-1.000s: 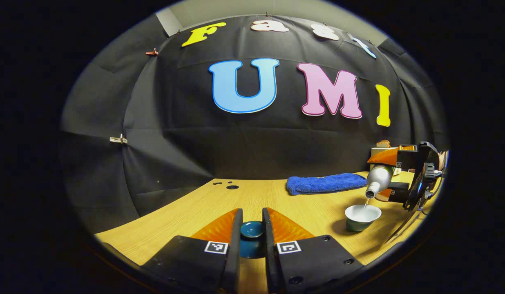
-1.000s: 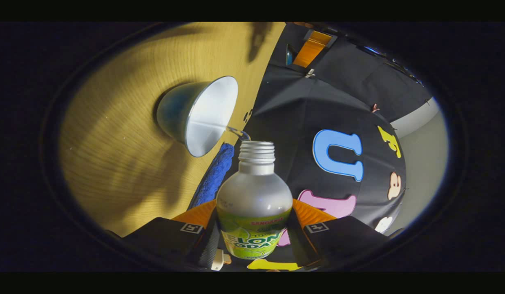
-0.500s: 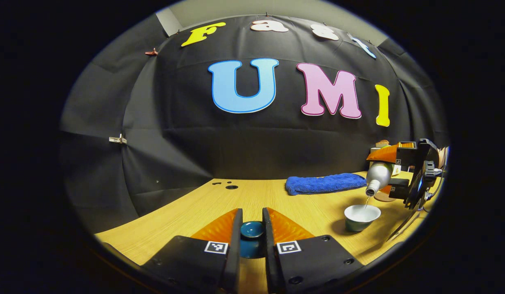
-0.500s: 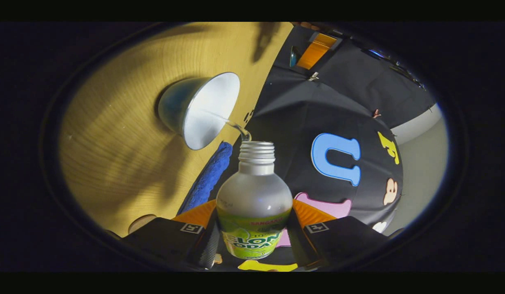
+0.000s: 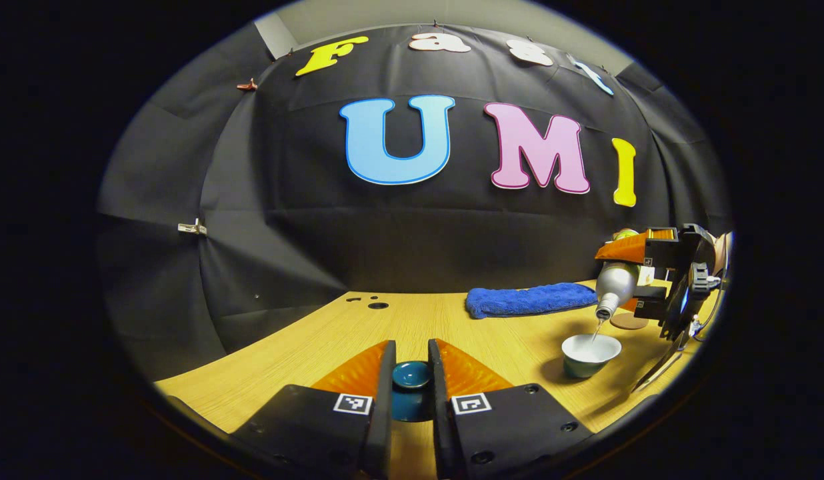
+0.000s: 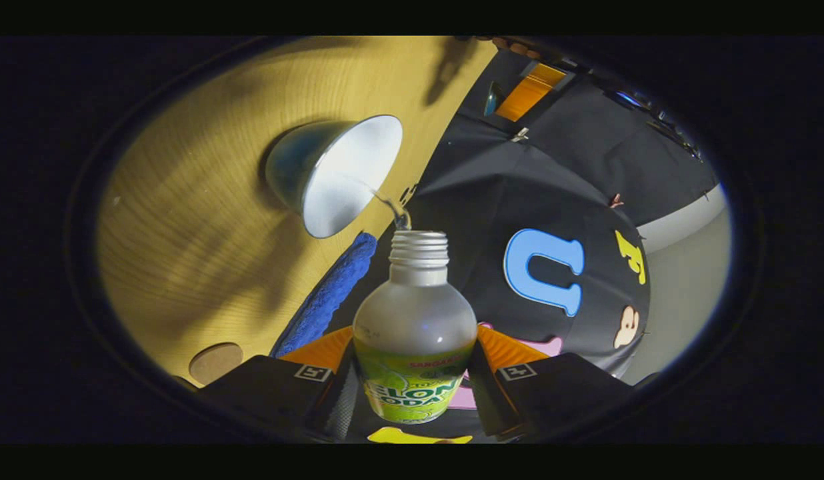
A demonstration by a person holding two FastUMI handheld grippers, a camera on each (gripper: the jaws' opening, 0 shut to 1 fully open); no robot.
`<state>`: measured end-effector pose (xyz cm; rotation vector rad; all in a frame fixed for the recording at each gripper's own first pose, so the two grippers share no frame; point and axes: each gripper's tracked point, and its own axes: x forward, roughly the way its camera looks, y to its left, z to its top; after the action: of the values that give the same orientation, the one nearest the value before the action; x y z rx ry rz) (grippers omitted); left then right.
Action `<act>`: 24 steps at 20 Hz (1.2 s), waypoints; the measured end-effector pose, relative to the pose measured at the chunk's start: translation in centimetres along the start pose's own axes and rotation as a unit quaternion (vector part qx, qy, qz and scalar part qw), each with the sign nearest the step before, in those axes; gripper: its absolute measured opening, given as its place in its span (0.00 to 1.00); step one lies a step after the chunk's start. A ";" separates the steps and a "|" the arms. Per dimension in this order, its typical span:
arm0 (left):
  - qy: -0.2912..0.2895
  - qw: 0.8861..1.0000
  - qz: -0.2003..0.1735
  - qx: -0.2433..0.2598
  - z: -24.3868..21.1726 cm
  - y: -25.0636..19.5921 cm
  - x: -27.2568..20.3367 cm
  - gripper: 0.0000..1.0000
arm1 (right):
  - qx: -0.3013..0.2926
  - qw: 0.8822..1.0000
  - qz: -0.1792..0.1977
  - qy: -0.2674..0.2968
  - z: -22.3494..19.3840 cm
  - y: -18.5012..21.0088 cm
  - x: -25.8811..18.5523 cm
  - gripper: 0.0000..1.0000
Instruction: Open the teacup lid with one hand, grasp the water bottle and pour water into the teacup with the other hand; after pouring, place the water bottle on the coaster and then close the teacup lid.
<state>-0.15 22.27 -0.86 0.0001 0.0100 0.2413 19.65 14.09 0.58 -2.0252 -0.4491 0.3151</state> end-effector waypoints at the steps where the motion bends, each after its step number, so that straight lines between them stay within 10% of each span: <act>1: 0.000 1.000 0.000 0.000 0.0 0.0 0.0 0.29 | -0.005 1.000 0.000 -0.002 0.0 -0.1 0.0 0.75; 24: 0.000 1.000 0.000 0.000 0.0 0.0 0.0 0.29 | -0.068 0.997 -0.010 -0.022 0.7 -1.0 0.5 0.75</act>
<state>-0.19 22.26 -0.87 -0.0002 0.0106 0.2408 19.59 15.29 1.09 -2.1489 -0.5307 0.3252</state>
